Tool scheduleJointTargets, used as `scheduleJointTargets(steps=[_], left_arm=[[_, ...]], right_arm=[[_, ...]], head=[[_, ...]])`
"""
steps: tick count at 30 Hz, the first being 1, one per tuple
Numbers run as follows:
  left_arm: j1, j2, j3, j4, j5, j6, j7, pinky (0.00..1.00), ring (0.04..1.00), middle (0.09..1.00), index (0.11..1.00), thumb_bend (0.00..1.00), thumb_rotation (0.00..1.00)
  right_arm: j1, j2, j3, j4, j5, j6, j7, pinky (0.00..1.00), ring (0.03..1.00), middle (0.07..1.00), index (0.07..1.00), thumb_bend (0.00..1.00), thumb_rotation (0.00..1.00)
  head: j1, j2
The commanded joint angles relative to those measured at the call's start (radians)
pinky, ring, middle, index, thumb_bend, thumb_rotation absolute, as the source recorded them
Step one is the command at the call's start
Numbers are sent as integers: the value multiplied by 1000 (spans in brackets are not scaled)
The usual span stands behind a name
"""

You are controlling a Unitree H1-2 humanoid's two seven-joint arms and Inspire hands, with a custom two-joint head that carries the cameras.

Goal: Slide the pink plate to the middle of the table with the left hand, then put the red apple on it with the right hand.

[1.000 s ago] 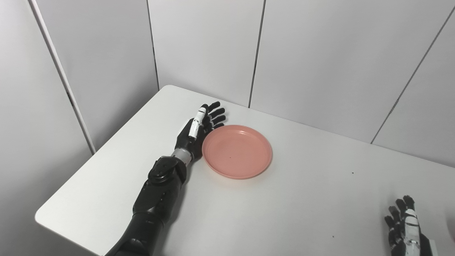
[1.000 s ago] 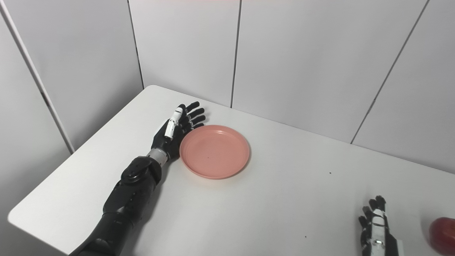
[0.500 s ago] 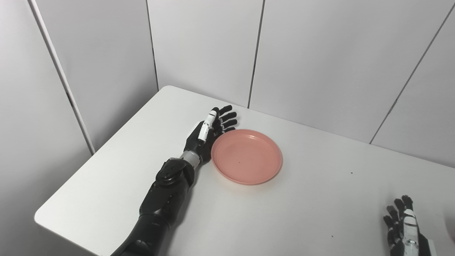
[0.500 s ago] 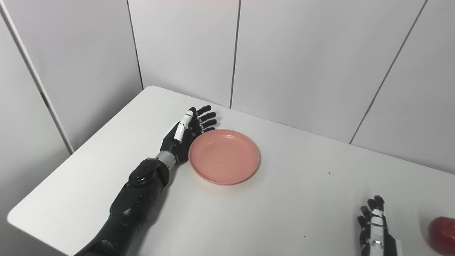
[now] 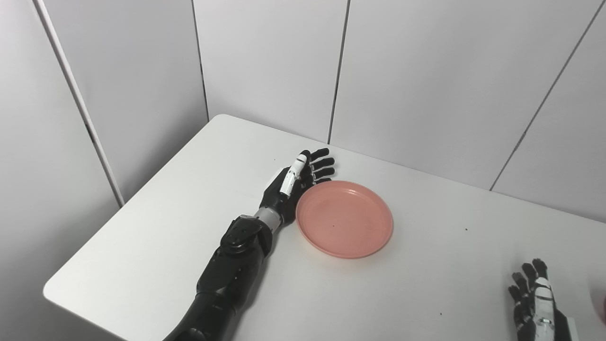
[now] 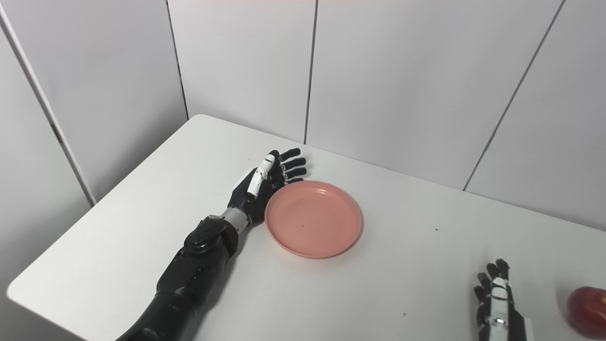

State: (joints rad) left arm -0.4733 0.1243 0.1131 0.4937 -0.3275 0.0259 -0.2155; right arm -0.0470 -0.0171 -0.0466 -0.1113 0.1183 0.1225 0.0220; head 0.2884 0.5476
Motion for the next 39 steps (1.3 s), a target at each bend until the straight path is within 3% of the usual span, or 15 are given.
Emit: scheduleJointTargets(steps=[1,22,31,39], left_arm=[[42,-22,-17,27,8,84,-1,819,826,829,812,326,1000],[101,-94,-105,-88,54,152,18,822,833,838,823,346,1000],[116,-130,-134,-111,67,168,15,828,847,853,833,333,1000],[138,-188,-148,-142,96,174,70,837,857,858,839,325,1000]], right_arm=[[-22,4,-1,-1,-10,-48,-5,973,955,959,962,193,1000],[-24,21,6,-14,-22,-31,-15,971,948,955,958,230,1000],[-21,40,11,-45,-40,9,-39,976,941,945,945,235,1000],[-16,63,27,-75,-73,33,-60,945,929,940,939,236,1000]], head=[[-7,4],[-60,51],[-102,77],[-154,104]])
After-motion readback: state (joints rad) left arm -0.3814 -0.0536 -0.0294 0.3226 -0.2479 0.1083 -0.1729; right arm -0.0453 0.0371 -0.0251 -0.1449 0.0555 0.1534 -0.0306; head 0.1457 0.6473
